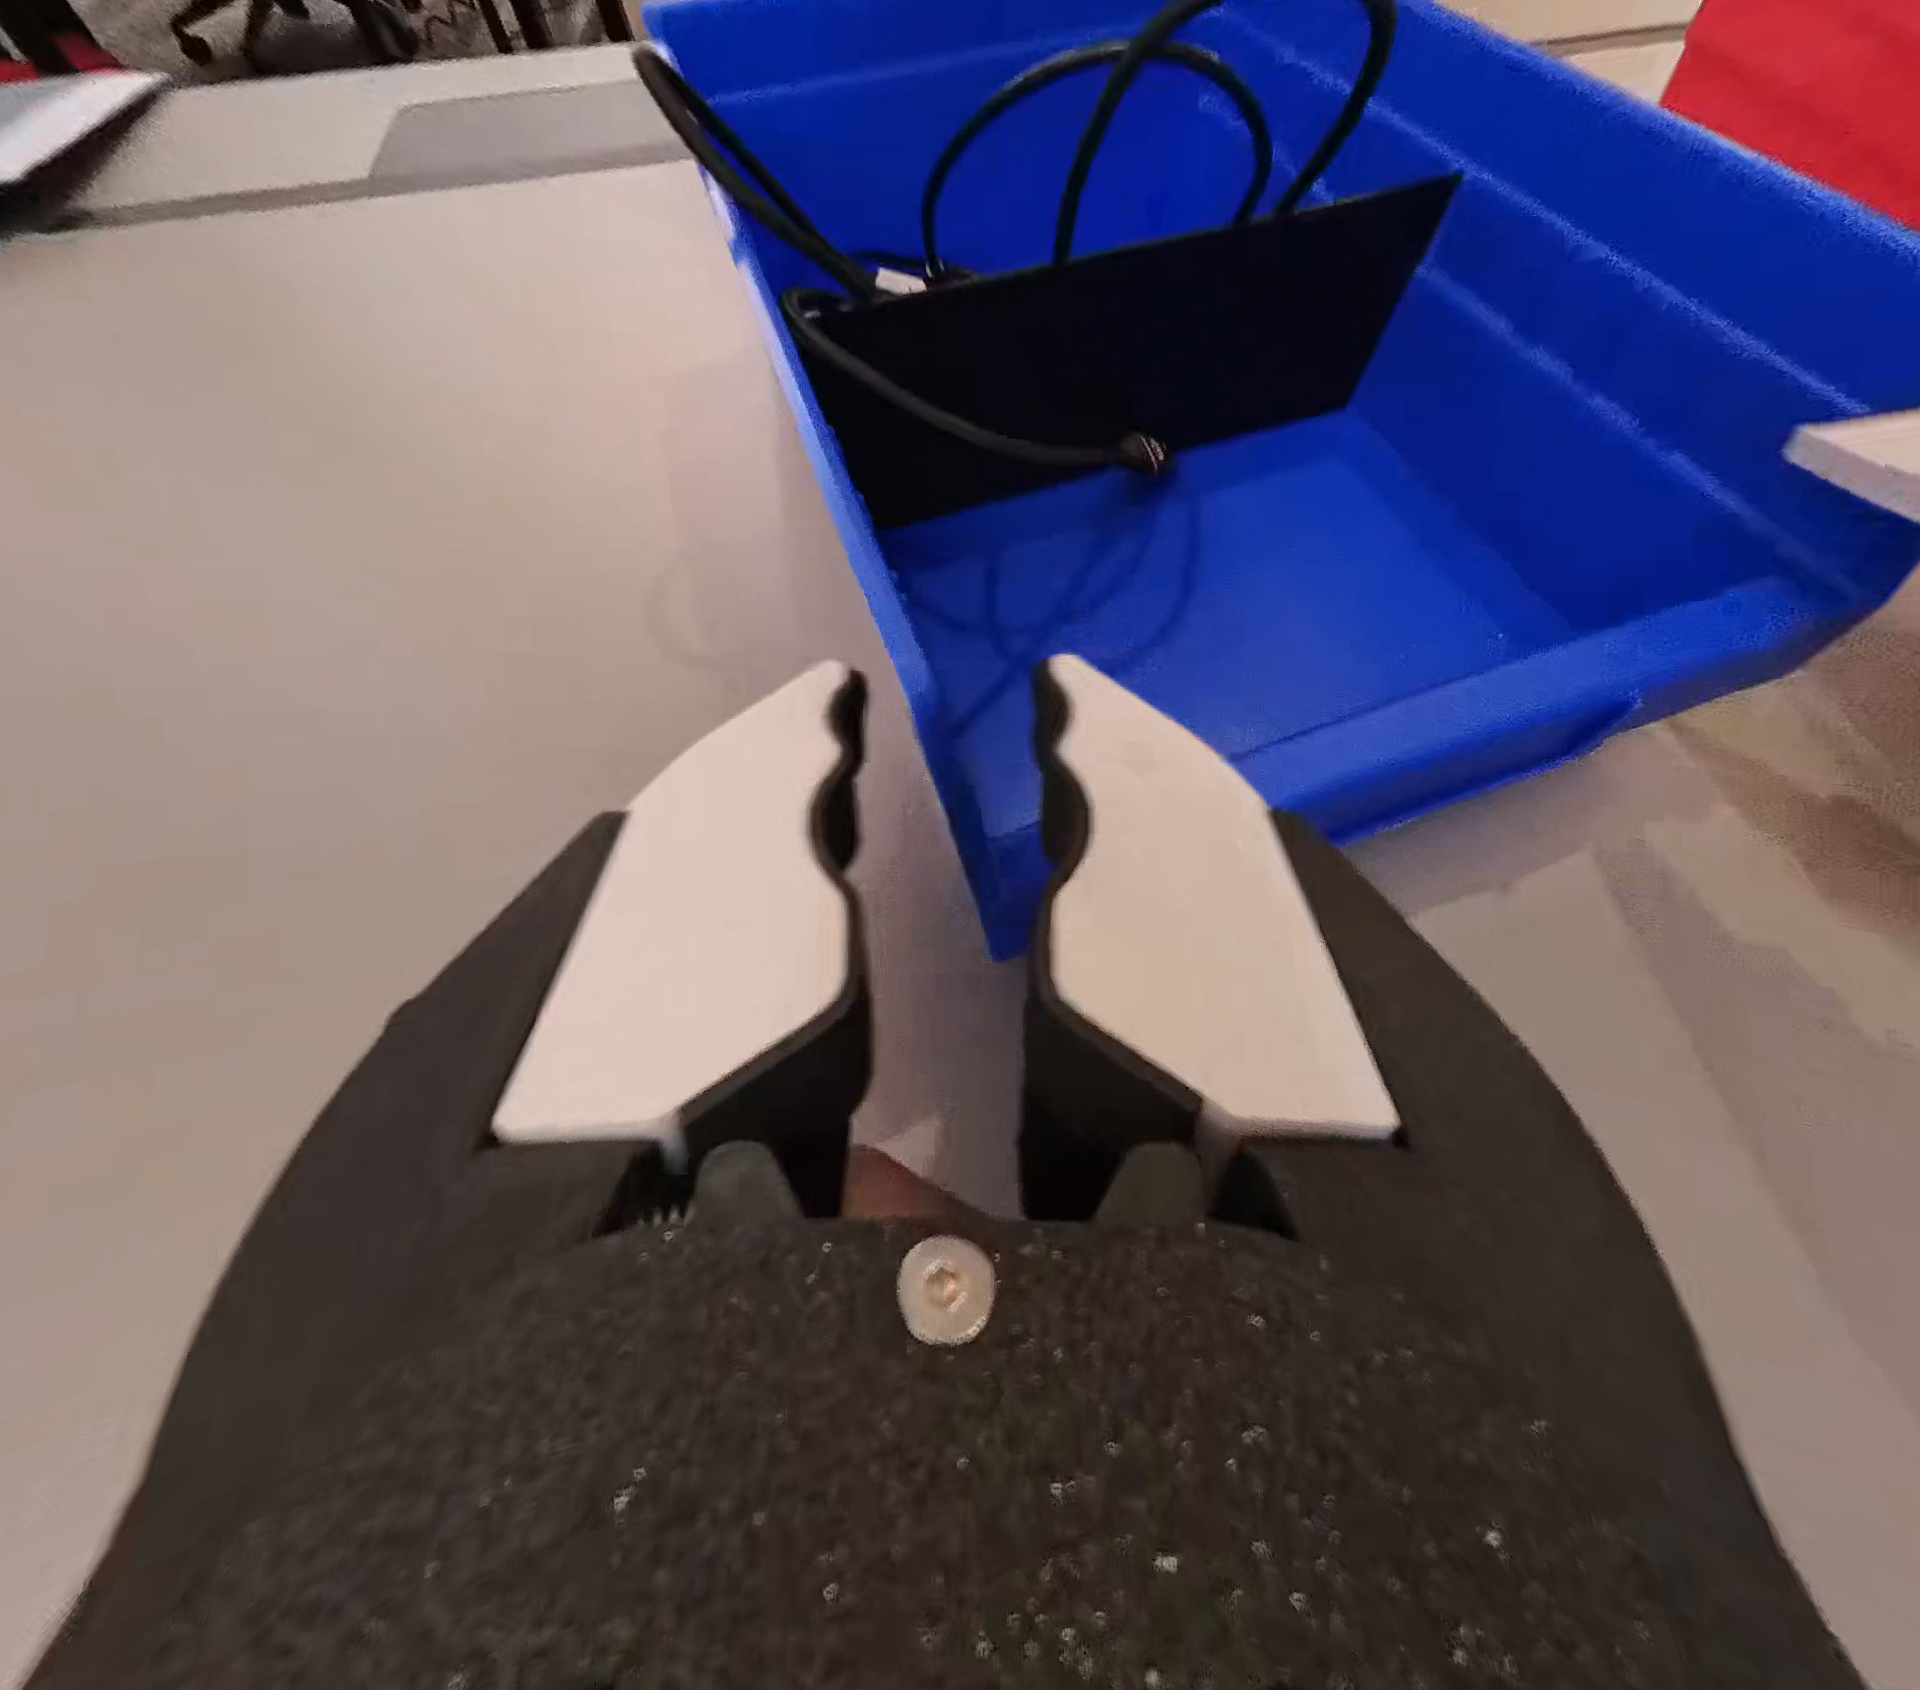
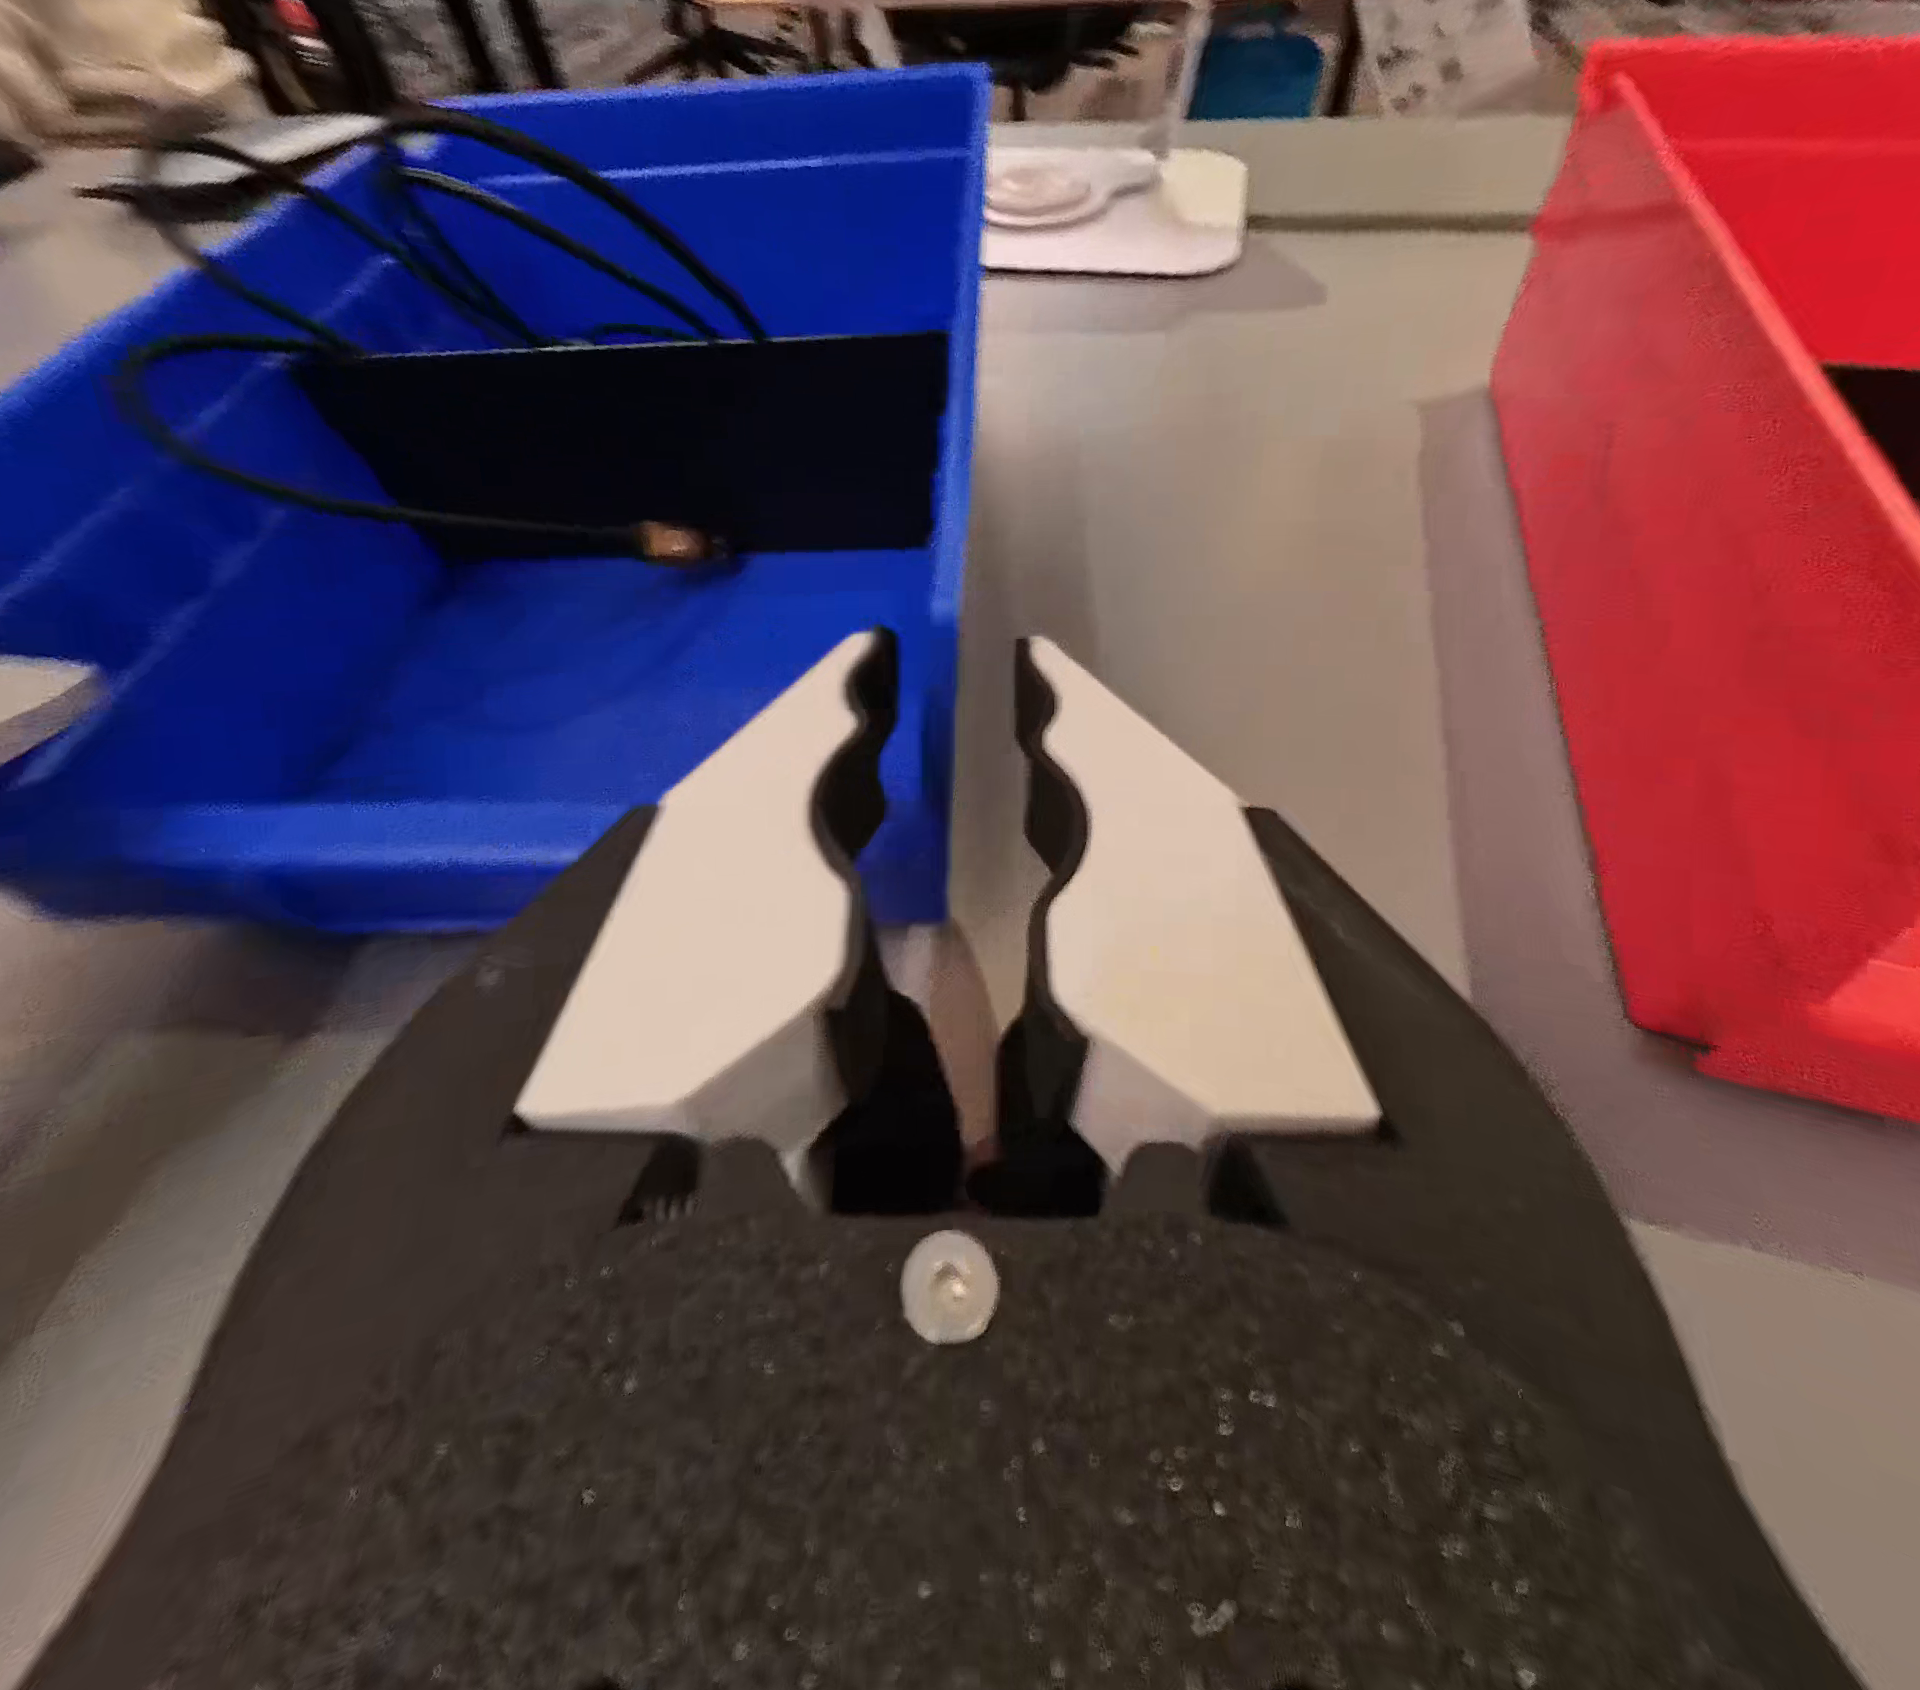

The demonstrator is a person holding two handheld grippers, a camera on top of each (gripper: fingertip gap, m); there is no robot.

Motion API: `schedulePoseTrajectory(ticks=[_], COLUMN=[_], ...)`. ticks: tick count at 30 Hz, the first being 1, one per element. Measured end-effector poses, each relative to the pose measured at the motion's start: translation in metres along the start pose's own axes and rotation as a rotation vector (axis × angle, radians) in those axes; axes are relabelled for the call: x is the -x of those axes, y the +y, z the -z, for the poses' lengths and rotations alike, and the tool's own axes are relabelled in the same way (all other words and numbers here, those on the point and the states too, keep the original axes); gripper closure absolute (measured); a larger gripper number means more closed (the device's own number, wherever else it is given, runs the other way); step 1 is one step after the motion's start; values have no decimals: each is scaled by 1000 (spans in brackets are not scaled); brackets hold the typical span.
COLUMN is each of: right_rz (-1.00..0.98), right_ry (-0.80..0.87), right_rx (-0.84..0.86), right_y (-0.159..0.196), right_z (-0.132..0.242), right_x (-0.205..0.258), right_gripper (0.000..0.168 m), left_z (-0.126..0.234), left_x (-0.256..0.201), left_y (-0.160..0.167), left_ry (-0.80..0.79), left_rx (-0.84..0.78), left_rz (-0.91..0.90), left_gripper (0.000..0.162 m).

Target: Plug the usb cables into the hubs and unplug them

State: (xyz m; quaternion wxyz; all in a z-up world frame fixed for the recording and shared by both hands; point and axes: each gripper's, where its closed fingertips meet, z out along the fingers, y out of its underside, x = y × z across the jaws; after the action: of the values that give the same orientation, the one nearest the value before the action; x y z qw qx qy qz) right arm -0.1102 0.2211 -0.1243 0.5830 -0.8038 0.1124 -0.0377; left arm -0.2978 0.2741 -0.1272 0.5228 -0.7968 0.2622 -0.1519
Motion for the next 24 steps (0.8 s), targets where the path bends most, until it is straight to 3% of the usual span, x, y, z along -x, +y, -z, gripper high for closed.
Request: schedulePoseTrajectory(ticks=[2,10,17,24], right_rz=[-14,8,-10,-26], right_ry=[7,99,33,-71], right_rx=[53,-125,-172,-45], right_y=[9,-25,-34,-19], right_z=[-8,3,-27,-66], right_x=[1,42,144,233], right_gripper=[164,167,166,165], left_z=[-5,-1,17,17], left_x=[1,40,143,239], left_y=[4,-17,-35,-12], left_ry=[2,13,-84,-100], left_rx=[16,-12,-122,-101], left_rz=[-14,10,-110,-58], left_gripper=[152,158,158,158])
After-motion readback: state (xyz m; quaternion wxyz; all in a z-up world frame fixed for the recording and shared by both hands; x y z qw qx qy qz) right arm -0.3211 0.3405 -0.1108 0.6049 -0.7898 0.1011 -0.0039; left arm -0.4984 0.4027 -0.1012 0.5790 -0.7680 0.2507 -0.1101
